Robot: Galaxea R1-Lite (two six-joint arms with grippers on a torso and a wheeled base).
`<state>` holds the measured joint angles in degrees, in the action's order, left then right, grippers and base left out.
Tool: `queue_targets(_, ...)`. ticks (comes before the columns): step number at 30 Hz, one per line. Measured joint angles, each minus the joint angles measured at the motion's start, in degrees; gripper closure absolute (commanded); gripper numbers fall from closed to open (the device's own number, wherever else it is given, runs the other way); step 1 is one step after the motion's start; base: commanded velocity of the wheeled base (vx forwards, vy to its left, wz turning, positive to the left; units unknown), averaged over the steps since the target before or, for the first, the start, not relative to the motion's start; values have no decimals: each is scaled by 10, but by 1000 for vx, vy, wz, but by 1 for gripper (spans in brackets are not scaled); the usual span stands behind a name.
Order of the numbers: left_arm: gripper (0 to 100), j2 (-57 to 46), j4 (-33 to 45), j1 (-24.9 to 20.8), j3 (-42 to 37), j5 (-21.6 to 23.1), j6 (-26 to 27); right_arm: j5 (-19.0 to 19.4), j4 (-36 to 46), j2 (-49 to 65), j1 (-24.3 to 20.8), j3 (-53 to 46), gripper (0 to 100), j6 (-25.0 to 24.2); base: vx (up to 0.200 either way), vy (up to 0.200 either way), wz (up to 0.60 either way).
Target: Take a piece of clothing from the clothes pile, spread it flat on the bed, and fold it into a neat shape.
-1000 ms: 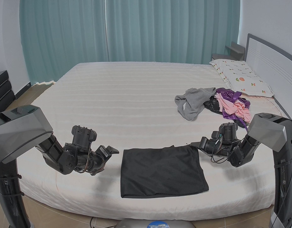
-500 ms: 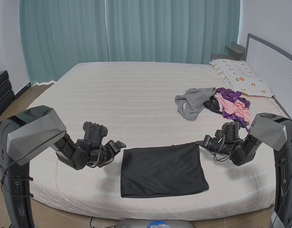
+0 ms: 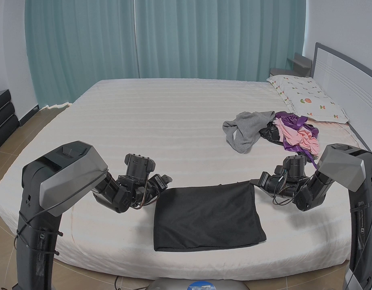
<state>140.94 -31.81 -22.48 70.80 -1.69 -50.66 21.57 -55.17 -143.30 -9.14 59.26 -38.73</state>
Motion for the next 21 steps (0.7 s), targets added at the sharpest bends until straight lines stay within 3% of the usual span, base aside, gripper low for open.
queue_targets(11, 100, 37, 1, -5, 28, -23, 30, -10, 0, 0, -2, -2, 100, 0, 0, 0, 0)
queue_targets(21, 100, 49, -5, -3, 46, -59, 19, -11, 0, 0, -2, 0, 100, 0, 0, 0, 0)
